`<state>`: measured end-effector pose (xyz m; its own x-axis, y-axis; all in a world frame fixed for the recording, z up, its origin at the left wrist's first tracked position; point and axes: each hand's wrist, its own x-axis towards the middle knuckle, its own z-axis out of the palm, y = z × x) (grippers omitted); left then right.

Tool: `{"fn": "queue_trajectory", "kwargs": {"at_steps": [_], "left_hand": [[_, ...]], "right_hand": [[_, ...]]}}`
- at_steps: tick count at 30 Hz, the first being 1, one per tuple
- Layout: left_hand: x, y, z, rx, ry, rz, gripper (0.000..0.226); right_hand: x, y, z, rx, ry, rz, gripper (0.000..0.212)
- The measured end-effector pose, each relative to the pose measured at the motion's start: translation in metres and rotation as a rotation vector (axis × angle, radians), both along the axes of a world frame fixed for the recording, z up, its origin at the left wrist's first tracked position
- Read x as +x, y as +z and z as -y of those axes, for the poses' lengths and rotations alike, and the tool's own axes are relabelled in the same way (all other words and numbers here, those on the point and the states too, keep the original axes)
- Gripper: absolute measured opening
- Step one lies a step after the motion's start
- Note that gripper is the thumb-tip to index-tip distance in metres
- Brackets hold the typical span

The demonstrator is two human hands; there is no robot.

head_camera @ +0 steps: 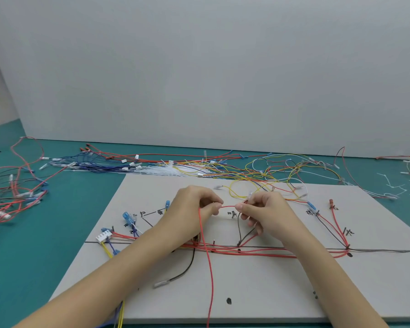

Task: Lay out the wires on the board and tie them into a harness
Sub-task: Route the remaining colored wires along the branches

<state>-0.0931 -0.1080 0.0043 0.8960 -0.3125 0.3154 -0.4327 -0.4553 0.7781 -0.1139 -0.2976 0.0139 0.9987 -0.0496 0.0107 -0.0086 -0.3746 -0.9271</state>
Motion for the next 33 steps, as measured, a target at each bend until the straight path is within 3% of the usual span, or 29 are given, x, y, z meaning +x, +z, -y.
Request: {"fn": "queue_trajectory", "kwargs": {"at_steps": [8, 17, 23, 27, 33], "left_hand": [[-0.001, -0.001, 0.008, 0.020, -0.041, 0.031, 0.011], [0.000, -0.001, 0.019, -0.122, -0.116, 0.039, 0.007], [0.006, -0.002, 0.029, -0.075, -0.025, 0.013, 0.006], [0.013, 0.004, 0.032, -0.061, -0.053, -0.019, 0.003], [0.023, 0.011, 0.036, 0.028, -0.103, 0.019, 0.004]], "right_hand": [[0.004, -0.002, -0.001, -0.155, 0.016, 0.042, 0.024], [0.005, -0.009, -0.007, -0.267, 0.088, 0.122, 0.025], [0.006, -0.012, -0.008, -0.370, 0.094, 0.148, 0.028], [0.006, -0.013, -0.008, -0.316, 0.066, 0.188, 0.031], [0.009, -0.012, -0.006, -0.171, 0.014, 0.091, 0.018]]}}
